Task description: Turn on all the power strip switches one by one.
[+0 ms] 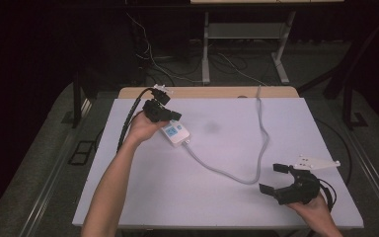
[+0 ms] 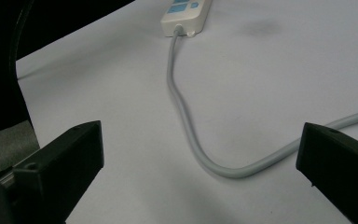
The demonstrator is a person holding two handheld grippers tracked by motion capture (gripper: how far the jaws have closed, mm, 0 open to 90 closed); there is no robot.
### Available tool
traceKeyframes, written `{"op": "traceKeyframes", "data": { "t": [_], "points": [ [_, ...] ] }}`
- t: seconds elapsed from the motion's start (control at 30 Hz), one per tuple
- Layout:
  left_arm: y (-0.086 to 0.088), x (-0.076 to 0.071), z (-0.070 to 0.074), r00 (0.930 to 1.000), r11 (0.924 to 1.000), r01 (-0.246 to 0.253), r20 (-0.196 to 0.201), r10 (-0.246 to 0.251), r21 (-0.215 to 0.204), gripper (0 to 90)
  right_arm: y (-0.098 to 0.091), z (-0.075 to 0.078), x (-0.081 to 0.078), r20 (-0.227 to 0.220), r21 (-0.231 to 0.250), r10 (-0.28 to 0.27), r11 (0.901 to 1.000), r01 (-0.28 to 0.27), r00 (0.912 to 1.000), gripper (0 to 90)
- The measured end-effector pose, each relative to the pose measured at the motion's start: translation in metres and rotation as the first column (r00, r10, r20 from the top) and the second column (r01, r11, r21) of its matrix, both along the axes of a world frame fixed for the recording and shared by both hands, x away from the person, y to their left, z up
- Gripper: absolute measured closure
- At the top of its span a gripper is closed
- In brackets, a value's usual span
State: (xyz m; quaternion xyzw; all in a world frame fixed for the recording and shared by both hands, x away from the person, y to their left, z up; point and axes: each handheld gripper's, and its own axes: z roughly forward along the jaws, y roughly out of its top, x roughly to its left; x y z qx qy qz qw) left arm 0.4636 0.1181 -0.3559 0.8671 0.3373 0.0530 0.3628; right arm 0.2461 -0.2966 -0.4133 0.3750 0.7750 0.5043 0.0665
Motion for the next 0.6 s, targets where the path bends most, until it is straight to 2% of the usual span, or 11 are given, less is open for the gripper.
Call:
{"op": "traceKeyframes", "data": {
  "t": [0.1, 0.27, 0.43, 0.6],
  "points": [
    [-0.002, 0.002, -0.005, 1.0, 0.9999, 0.003, -0.006, -0.003, 0.011, 89.4, 0.0, 0.0, 0.0, 0.0, 0.001, 0.001, 1.0, -0.001, 1.0, 0.6],
    [-0.004, 0.007, -0.013, 0.9998, 1.0, -0.007, -0.017, 0.007, 0.007, 89.4, 0.0, 0.0, 0.0, 0.001, -0.002, 0.001, 1.0, -0.001, 1.0, 0.6],
    [-0.005, 0.009, -0.02, 0.9996, 0.9989, -0.012, -0.025, 0.013, 0.044, 89.4, 0.0, 0.0, 0.0, 0.0, -0.003, 0.002, 1.0, -0.002, 1.0, 0.6],
    [-0.004, 0.011, -0.027, 0.9992, 0.9978, -0.024, -0.031, 0.026, 0.062, 89.4, 0.0, 0.0, 0.0, 0.0, -0.004, 0.004, 1.0, -0.004, 1.0, 0.6]
  ]
}}
